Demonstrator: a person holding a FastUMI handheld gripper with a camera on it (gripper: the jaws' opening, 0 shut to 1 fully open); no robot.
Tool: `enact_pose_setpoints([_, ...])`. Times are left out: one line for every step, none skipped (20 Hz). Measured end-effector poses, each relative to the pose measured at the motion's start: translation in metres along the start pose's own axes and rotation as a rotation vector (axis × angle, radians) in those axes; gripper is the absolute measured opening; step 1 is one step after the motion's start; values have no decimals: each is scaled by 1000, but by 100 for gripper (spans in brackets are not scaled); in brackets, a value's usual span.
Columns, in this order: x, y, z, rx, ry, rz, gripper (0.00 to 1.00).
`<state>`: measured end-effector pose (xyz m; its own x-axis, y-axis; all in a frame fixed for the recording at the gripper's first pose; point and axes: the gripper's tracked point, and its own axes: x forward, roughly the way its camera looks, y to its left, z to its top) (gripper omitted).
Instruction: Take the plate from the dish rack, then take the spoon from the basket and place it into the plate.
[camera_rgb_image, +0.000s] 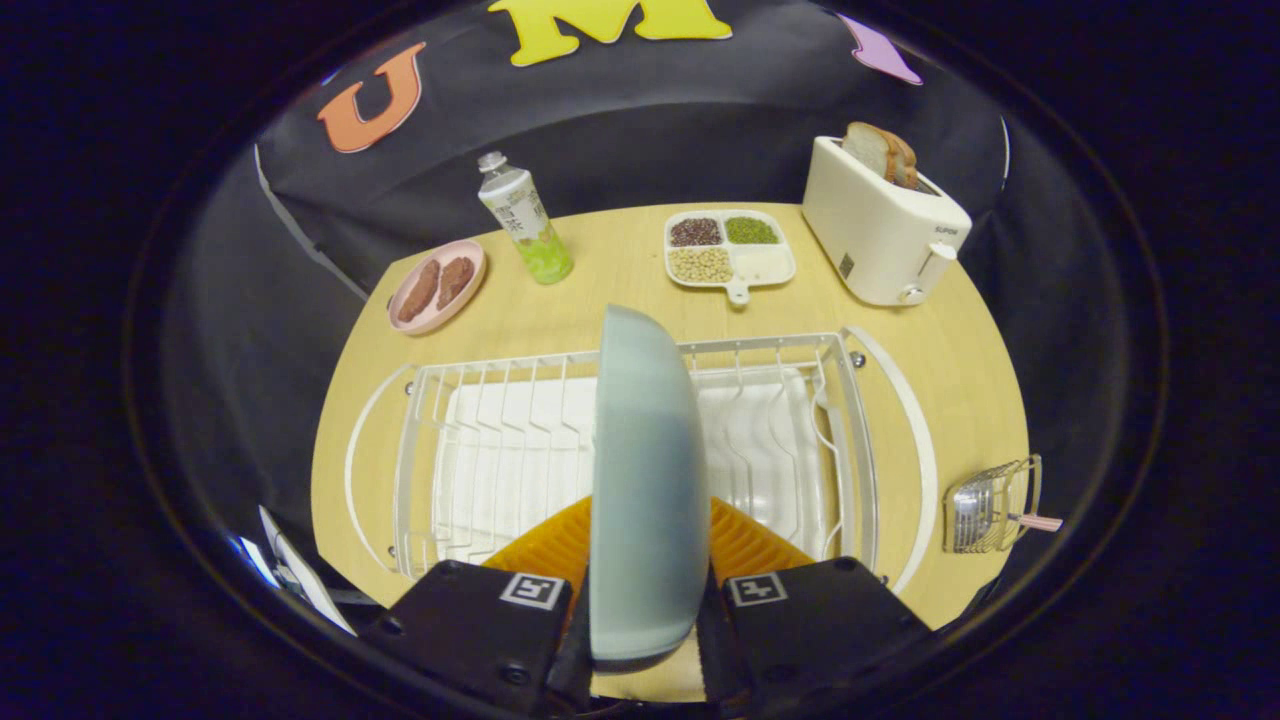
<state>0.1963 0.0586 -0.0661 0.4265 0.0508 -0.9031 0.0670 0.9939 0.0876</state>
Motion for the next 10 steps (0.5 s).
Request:
enact_pose_setpoints([-2, -1, -2, 2, 11, -14, 44])
enact_pose_setpoints([-5, -3, 0, -2, 14, -36, 42])
enact_pose_setpoints([-10, -5, 2, -2, 9, -58, 41])
enact_pose_setpoints([-15, -7, 7, 1, -3, -81, 41])
enact_pose_setpoints([-20, -8, 12, 0, -15, -102, 40])
enact_pose_setpoints([-24, -9, 15, -5, -25, -120, 40])
enact_pose_setpoints([-30, -13, 18, -9, -33, -148, 40])
enact_pose_setpoints([-35, -14, 23, -9, -57, -163, 40])
enact_pose_setpoints([-42, -16, 26, -9, -79, -170, 39])
enact_pose_setpoints([-47, -15, 26, -8, -90, -158, 38])
